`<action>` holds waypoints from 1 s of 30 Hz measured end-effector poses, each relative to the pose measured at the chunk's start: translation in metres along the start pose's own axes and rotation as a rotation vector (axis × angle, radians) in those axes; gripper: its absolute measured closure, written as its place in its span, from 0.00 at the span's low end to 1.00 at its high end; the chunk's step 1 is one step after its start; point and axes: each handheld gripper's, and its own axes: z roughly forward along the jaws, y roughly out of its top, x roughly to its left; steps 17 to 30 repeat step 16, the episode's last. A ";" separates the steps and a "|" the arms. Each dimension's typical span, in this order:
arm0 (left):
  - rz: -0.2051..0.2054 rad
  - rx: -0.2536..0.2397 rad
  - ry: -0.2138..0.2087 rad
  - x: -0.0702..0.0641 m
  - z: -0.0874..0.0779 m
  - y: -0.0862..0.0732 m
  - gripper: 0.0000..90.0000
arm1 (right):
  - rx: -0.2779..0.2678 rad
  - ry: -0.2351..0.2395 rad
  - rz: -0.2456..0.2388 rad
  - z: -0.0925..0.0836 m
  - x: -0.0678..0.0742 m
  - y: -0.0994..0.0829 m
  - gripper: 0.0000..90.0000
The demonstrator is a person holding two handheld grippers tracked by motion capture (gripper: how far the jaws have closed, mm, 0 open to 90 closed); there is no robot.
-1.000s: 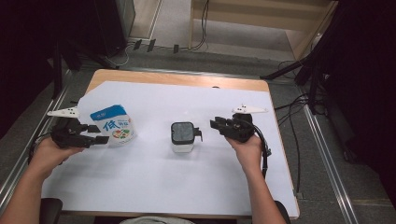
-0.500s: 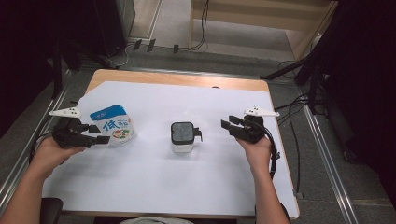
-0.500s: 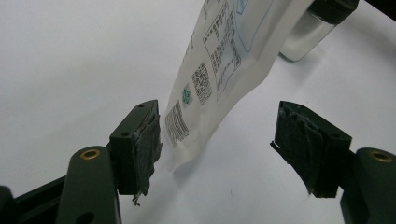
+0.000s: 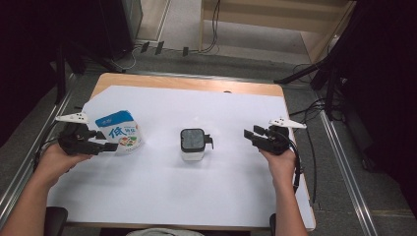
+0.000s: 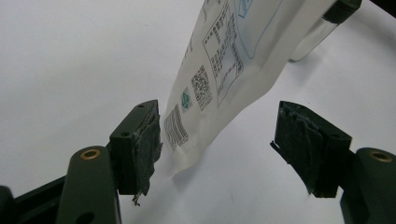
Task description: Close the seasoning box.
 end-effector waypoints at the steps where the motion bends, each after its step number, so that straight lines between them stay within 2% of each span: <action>1: -0.004 0.005 -0.009 0.000 0.000 0.000 0.36 | -0.002 -0.010 0.004 -0.001 -0.001 -0.001 0.57; 12: -0.003 0.002 -0.018 0.001 0.004 0.002 0.36 | -0.018 -0.030 0.010 -0.002 -0.004 -0.003 0.55; 30: -0.003 0.004 -0.018 0.001 0.004 0.002 0.36 | -0.018 -0.032 0.005 -0.001 -0.003 -0.003 0.55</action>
